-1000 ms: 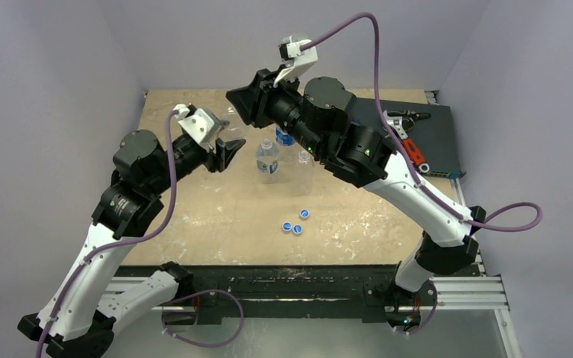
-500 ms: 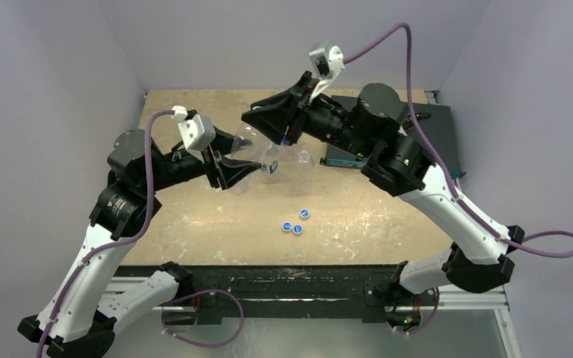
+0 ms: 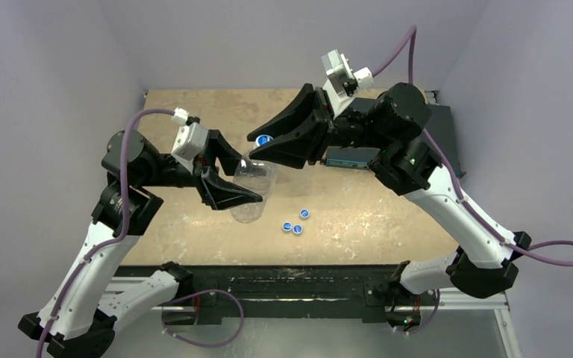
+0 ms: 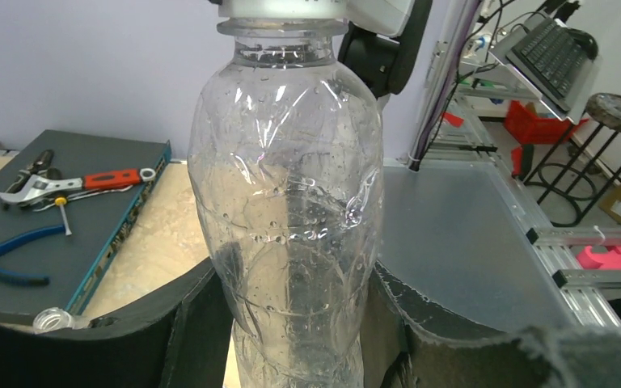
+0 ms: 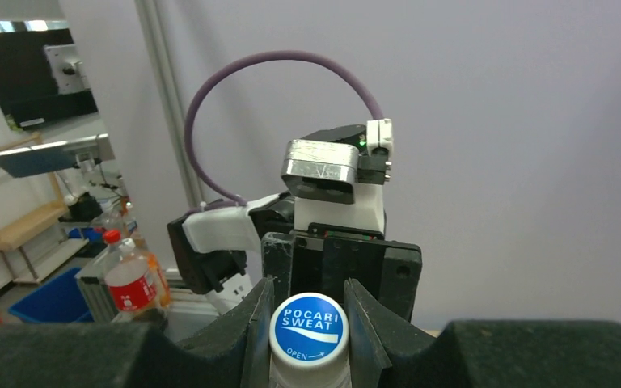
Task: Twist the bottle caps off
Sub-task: Unscrew the bottle cap from the plastic bottle.
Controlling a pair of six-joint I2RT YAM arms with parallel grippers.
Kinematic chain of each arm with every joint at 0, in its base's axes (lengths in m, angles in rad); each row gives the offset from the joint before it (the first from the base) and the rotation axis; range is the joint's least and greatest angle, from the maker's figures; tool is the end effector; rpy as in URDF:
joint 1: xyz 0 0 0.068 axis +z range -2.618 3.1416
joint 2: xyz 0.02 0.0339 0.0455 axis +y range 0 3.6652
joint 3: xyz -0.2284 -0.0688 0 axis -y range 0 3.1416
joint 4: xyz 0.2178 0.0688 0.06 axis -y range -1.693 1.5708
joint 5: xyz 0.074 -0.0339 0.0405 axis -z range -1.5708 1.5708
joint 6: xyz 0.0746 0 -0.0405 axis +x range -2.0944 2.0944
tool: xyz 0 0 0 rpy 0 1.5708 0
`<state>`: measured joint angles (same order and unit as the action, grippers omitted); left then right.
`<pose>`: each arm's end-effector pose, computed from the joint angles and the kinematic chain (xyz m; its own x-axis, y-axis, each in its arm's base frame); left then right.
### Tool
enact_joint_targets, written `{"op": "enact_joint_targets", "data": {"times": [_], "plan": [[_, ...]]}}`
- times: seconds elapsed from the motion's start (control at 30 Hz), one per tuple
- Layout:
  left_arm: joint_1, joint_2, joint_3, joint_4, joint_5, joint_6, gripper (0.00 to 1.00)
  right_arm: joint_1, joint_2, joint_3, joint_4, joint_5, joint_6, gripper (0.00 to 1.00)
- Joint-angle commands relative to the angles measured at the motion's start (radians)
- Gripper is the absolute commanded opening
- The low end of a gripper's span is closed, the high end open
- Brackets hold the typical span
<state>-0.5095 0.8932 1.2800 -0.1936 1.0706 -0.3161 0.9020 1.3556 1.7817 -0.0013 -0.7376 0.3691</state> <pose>0.1109 -0.1370 0.4502 -0.1471 -0.0886 -0.9851 0.9890 -0.0304 -0.1449 0.1234 0.2370 0.5345 -0.1082 0.2937 -0.9498 -0.9881 -0.1370 0.0702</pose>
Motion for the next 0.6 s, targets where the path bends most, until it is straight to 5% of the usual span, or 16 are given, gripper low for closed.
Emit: {"op": "enact_joint_targets", "data": {"times": [0.0,0.13,0.17,0.23,0.33,0.57], "plan": [[-0.009,0.005,0.034,0.078,0.094,-0.044,0.04,-0.01,0.004,0.01,0.052,-0.126,0.017,0.0],[-0.01,0.007,0.041,0.043,0.068,0.007,0.04,-0.034,0.001,0.009,0.021,-0.084,0.005,0.0],[-0.01,0.007,0.047,0.017,0.05,0.039,0.04,-0.038,-0.001,0.016,-0.017,-0.035,-0.019,0.13],[-0.009,0.005,0.061,-0.05,-0.032,0.12,0.04,-0.043,-0.012,0.022,-0.078,0.107,-0.044,0.61],[-0.009,-0.002,0.063,-0.139,-0.204,0.245,0.04,-0.044,-0.03,0.037,-0.129,0.284,-0.053,0.93],[-0.008,-0.008,0.034,-0.167,-0.588,0.41,0.05,-0.039,0.013,0.172,-0.254,0.595,-0.003,0.99]]}}
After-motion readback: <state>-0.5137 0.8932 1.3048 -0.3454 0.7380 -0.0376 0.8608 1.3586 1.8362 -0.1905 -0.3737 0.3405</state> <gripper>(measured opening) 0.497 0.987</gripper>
